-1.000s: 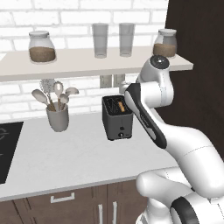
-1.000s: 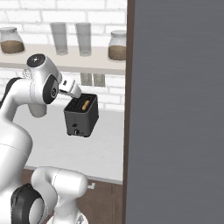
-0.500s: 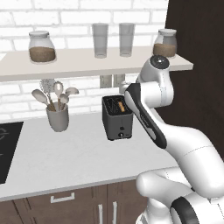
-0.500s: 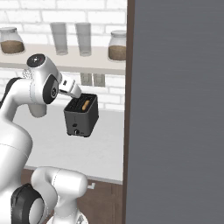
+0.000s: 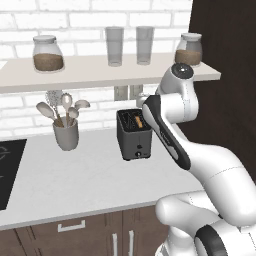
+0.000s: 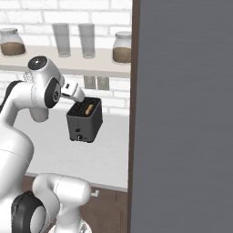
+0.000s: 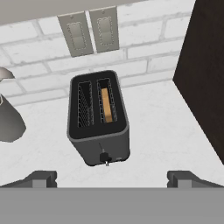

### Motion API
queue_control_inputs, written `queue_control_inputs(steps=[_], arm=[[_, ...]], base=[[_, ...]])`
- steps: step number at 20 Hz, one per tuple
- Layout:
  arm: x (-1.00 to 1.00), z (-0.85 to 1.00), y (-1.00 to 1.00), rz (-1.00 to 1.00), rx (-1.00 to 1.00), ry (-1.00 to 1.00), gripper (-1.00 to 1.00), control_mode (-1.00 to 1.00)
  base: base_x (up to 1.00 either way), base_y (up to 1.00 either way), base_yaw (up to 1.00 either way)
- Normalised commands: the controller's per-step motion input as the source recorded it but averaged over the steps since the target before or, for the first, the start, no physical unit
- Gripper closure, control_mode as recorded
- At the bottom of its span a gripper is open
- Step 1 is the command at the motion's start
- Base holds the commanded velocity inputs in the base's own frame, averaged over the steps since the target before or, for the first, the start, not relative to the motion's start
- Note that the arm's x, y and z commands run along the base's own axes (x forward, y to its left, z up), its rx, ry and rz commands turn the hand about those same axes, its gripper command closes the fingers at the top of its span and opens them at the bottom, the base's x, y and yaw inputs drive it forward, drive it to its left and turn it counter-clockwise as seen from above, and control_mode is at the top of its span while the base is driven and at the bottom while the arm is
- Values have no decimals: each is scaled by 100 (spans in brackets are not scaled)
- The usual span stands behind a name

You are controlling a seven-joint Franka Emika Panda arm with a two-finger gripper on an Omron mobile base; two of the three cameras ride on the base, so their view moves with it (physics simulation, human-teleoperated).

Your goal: Start the toaster. Once the lever pops up, take the bread to the plate on the dining counter.

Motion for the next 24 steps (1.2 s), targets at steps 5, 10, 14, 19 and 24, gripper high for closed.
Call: queue_control_inputs(steps=[5, 10, 14, 19, 24], arm=[[0, 0, 0, 0, 0, 0, -100, -100], [0, 0, 0, 0, 0, 0, -100, -100], [0, 0, 0, 0, 0, 0, -100, -100], [0, 0, 0, 0, 0, 0, -100, -100], [0, 0, 0, 0, 0, 0, -100, -100]], base=[[0, 0, 0], [0, 0, 0], [0, 0, 0], [0, 0, 0], [0, 0, 0]])
